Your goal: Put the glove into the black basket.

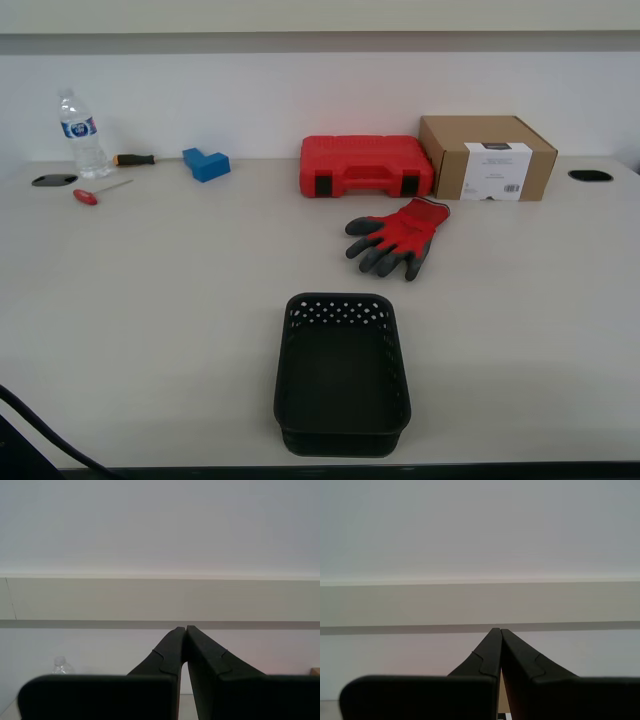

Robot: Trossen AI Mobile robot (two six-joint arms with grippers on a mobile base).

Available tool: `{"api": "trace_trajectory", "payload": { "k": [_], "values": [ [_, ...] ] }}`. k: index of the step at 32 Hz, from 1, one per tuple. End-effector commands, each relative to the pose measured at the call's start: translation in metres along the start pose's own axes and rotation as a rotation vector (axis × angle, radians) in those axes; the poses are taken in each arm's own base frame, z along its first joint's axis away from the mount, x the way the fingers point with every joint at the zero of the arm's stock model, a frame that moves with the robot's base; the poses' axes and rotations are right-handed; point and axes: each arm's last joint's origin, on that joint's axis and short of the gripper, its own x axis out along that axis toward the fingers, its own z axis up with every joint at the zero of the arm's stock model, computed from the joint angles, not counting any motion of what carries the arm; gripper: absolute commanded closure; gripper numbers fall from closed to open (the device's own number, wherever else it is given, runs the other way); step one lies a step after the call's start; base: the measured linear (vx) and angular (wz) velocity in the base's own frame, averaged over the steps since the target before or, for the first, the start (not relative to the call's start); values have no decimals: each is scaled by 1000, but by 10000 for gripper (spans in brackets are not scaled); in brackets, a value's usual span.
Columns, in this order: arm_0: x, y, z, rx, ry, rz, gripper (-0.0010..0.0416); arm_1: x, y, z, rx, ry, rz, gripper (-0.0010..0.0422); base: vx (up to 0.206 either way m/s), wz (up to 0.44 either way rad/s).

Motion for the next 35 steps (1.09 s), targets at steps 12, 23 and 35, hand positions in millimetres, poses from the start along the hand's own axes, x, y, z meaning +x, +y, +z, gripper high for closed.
{"api": "trace_trajectory", "payload": {
  "k": [12,23,35],
  "values": [
    [7,1,-1,56,23,18,405,0,0,1,0,-4,3,412,0,0],
    [99,36,-24,221,532,379,405,0,0,0,0,-2,3,412,0,0],
    [130,131,-113,134,877,491,405,0,0,0,0,-1,3,412,0,0]
  ]
}}
